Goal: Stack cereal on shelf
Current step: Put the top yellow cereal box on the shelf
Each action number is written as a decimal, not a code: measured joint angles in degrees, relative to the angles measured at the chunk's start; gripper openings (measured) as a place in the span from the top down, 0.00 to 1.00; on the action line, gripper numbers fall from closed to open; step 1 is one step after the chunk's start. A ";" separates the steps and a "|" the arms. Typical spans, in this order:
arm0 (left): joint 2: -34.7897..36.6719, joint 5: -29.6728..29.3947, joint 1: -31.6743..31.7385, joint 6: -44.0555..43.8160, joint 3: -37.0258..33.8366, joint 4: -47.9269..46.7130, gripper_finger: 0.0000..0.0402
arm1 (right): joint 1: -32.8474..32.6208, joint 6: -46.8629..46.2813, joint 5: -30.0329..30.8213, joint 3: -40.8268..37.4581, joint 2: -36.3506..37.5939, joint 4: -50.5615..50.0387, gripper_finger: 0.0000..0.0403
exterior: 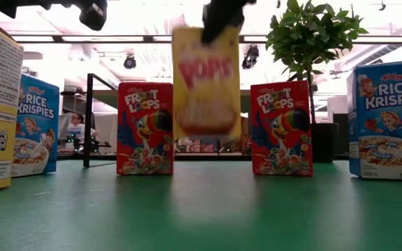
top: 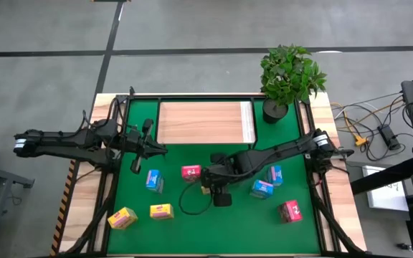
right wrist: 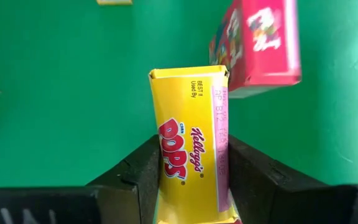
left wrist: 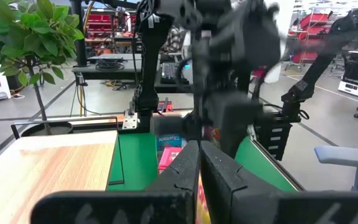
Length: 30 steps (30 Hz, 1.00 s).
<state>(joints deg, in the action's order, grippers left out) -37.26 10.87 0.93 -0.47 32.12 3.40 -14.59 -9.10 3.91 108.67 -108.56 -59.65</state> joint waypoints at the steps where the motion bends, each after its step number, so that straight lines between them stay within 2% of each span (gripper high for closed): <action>1: 0.00 0.00 0.00 0.00 0.00 0.00 1.00 | 0.00 -0.04 -0.43 2.07 0.01 -2.01 0.63; 8: 0.00 0.02 0.00 0.02 0.00 0.61 1.00 | 0.96 0.36 -1.36 17.71 0.03 -12.65 0.66; 13: 0.00 0.01 0.02 0.02 0.02 0.66 1.00 | 4.26 3.27 -0.86 26.36 0.12 -15.17 0.67; 17: -0.03 0.02 0.00 0.02 0.02 0.68 1.00 | 8.82 7.30 -0.88 25.76 1.97 -12.06 0.68; 30: -0.37 0.02 0.00 0.55 0.02 0.94 1.00 | 25.87 8.86 -0.70 25.24 0.40 -8.27 0.67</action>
<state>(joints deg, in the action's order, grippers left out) -37.63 10.90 0.93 0.08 32.14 4.34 11.28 -0.24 3.21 133.92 -108.15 -67.92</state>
